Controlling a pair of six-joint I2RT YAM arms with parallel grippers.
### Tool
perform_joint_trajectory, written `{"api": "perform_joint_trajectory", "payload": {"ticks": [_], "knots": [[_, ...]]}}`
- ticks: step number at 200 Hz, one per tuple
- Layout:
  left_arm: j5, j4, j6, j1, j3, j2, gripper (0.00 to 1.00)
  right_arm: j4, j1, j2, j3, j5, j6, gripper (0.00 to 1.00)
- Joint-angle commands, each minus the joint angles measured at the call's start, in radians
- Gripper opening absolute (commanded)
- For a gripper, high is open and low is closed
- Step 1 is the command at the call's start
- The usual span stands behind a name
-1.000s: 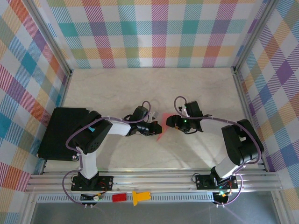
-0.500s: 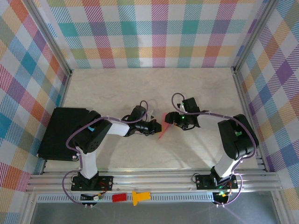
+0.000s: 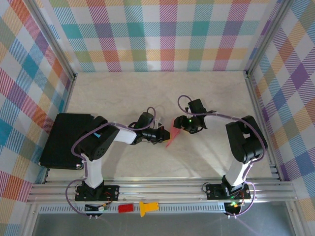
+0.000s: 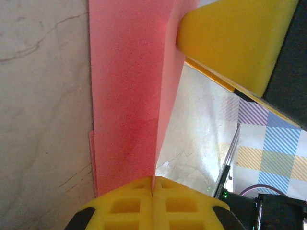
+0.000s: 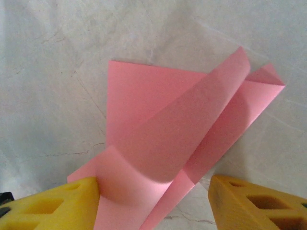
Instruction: Fold a paper plane with a square sheet of paper (pick it up from the middle)
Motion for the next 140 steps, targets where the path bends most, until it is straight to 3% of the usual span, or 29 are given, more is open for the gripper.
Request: {"api": "perform_joint_trajectory", "payload": {"ticks": [1,57,140], "knots": [[-0.005,0.004,-0.007,0.008,-0.013,0.014,0.05,-0.079,0.03,0.06,0.008,0.085,-0.024,0.61],[-0.033,-0.037,0.013,0.008,-0.013,-0.015,0.19,-0.116,0.07,0.098,0.021,0.142,-0.002,0.59],[-0.098,-0.17,0.07,0.008,-0.044,-0.128,0.39,-0.129,0.076,0.125,0.04,0.124,0.017,0.58]]}}
